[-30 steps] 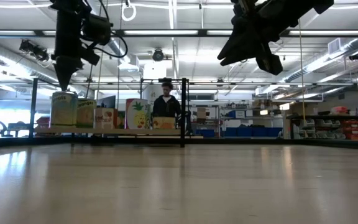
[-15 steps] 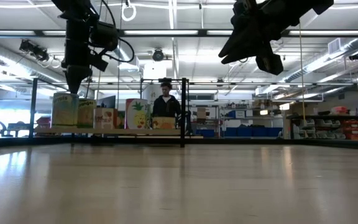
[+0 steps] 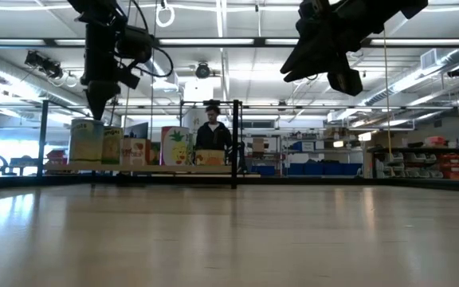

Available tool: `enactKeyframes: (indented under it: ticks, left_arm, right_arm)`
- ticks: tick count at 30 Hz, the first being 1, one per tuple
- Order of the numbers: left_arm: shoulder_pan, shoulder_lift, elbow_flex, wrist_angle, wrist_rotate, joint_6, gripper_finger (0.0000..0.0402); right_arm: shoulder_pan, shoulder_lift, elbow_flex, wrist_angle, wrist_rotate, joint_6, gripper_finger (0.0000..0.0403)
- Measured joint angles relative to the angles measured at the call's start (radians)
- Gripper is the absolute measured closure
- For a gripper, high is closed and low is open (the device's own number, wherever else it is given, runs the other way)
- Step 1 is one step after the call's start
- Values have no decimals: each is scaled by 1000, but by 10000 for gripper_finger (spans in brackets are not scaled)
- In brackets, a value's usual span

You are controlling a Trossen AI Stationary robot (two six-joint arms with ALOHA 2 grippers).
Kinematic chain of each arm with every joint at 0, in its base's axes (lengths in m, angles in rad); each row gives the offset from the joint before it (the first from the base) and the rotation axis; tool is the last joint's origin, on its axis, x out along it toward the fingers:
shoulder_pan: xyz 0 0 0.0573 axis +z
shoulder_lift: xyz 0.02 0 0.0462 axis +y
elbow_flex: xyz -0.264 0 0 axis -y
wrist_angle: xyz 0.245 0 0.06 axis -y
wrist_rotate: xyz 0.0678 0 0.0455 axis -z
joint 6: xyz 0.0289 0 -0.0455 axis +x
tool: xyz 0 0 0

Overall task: Pick and place cans onto a shelf
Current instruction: Put the canned carrots on the shelf aligned with the canned oranges, then adjust the canned goods on the shelf

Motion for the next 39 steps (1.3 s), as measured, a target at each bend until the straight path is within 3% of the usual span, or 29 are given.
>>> enactKeyframes:
  ticks: [5, 9, 14, 17, 21, 32, 35, 39]
  left_arm:
    - [-3, -1, 114, 15, 55, -17, 398]
    - [-1, 16, 188, 87, 131, 77, 398]
    - [11, 98, 191, 115, 331, 249, 397]
    - [10, 156, 191, 167, 346, 298, 386]
    - [2, 214, 192, 188, 352, 344, 331]
    - [41, 297, 193, 163, 410, 436, 95]
    - [45, 306, 193, 153, 408, 461, 70]
    - [45, 311, 193, 141, 401, 511, 71]
  right_arm:
    - [0, 0, 0, 0, 0, -19, 343]
    - [-11, 0, 0, 0, 0, -23, 343]
    - [-14, 0, 0, 0, 1, -19, 343]
    - [-14, 0, 0, 0, 4, 2, 343]
    - [-11, 0, 0, 7, 7, 22, 343]
    - [-9, 0, 0, 27, 2, 95, 343]
    - [-10, 0, 0, 41, -12, 97, 343]
    - [-9, 0, 0, 46, -18, 94, 343]
